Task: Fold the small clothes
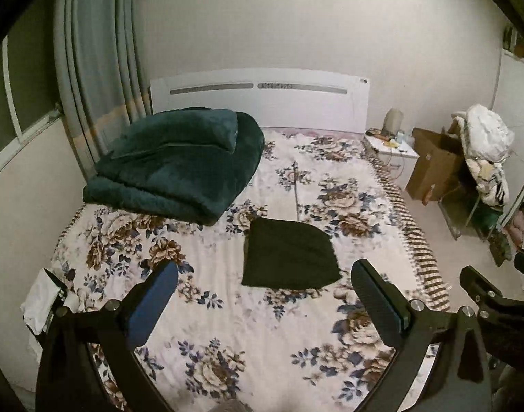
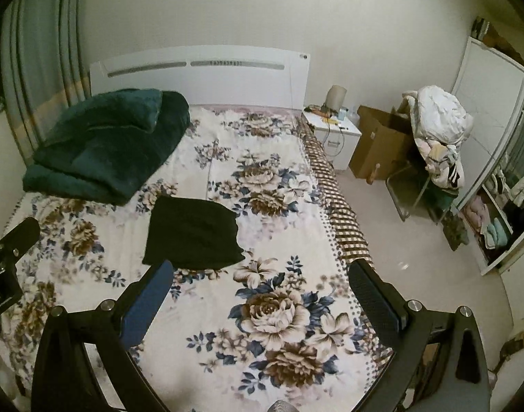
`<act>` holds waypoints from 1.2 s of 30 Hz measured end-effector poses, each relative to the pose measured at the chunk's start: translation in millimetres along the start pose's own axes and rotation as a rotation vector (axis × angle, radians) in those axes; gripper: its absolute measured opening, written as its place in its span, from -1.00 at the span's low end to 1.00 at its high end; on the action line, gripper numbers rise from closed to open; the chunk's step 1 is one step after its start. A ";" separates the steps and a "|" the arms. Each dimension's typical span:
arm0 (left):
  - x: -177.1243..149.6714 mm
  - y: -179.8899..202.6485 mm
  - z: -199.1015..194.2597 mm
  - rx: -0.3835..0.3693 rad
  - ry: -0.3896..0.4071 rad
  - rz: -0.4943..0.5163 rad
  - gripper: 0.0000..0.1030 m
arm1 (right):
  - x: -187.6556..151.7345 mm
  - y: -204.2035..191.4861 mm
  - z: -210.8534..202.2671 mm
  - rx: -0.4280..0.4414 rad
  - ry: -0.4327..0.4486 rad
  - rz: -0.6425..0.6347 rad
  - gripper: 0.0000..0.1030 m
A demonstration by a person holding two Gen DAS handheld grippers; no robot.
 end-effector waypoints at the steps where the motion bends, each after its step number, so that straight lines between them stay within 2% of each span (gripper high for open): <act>1: -0.1 1.2 -6.5 -0.003 0.002 -0.001 1.00 | -1.9 2.7 -12.7 0.002 0.007 0.002 1.00; 7: -7.4 9.1 -44.5 -0.016 0.013 -0.010 1.00 | -13.2 16.0 -73.0 0.011 0.052 0.007 1.00; 15: -16.3 17.3 -81.2 -0.021 0.035 -0.011 1.00 | -18.1 30.9 -124.7 0.017 0.101 0.016 1.00; 25: -16.2 17.7 -95.4 -0.008 0.054 -0.025 1.00 | -18.2 39.3 -144.9 0.029 0.117 0.015 1.00; 36: -13.1 17.1 -103.5 0.002 0.066 -0.030 1.00 | 0.4 41.1 -151.0 0.061 0.127 -0.017 1.00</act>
Point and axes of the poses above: each gripper's, at about its wrist camera, not at the fingertips, and z roughly the way its jaws point, y to its right, x to its top, the point moved 8 cm from there along z, roughly the way its jaws point, and after that the axes turned 5 degrees about -y, right-handed, at the moved point
